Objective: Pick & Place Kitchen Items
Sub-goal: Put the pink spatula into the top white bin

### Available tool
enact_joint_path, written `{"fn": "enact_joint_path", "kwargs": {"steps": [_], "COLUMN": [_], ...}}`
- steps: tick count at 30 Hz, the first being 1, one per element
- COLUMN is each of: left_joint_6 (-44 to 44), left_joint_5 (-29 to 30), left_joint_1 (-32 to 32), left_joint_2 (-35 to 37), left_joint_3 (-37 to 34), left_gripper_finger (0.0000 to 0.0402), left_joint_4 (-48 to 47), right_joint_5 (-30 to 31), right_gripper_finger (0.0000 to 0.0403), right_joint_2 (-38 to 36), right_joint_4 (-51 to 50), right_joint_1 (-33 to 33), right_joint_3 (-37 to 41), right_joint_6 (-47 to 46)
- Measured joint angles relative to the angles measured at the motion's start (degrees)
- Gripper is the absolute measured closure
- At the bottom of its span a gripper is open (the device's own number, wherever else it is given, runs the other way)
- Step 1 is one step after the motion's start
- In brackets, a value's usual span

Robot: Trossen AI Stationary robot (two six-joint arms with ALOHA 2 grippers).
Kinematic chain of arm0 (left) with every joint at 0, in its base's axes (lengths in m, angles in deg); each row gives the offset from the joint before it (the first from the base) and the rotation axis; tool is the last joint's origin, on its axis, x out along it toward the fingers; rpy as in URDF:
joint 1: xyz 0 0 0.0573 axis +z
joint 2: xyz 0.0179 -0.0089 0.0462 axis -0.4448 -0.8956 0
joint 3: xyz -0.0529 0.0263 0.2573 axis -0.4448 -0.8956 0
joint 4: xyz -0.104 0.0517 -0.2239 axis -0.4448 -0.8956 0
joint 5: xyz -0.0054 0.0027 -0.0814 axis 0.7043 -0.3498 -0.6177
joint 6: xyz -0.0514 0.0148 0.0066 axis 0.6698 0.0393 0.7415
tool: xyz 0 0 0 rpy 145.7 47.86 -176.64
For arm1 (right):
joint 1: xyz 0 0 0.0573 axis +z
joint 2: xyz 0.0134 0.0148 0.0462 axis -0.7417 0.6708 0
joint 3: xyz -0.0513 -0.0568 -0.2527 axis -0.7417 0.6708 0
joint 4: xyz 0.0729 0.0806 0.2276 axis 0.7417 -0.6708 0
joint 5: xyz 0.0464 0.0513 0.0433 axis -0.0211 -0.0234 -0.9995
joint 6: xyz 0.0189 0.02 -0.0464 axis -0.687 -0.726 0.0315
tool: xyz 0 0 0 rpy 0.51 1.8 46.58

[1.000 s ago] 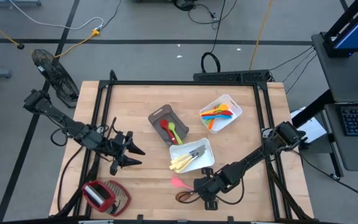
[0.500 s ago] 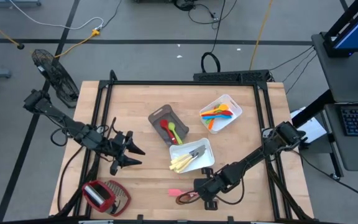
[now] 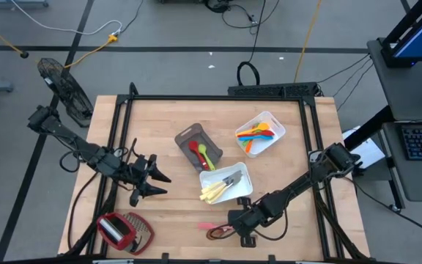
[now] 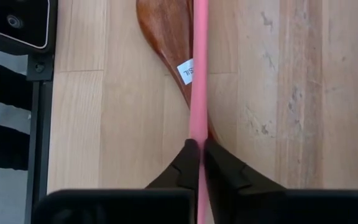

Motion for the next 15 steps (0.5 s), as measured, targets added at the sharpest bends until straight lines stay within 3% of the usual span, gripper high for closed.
{"fn": "enact_joint_path", "kwargs": {"steps": [15], "left_joint_6": [0.0], "left_joint_5": [0.0], "left_joint_1": [0.0], "left_joint_2": [0.0], "left_joint_3": [0.0], "left_gripper_finger": [0.0199], "left_joint_4": [0.0], "right_joint_5": [0.1], "right_gripper_finger": [0.0401], "right_joint_2": [-0.5], "right_joint_4": [-0.6], "right_joint_1": [-0.1], "right_joint_3": [0.0], "right_joint_6": [0.2]}}
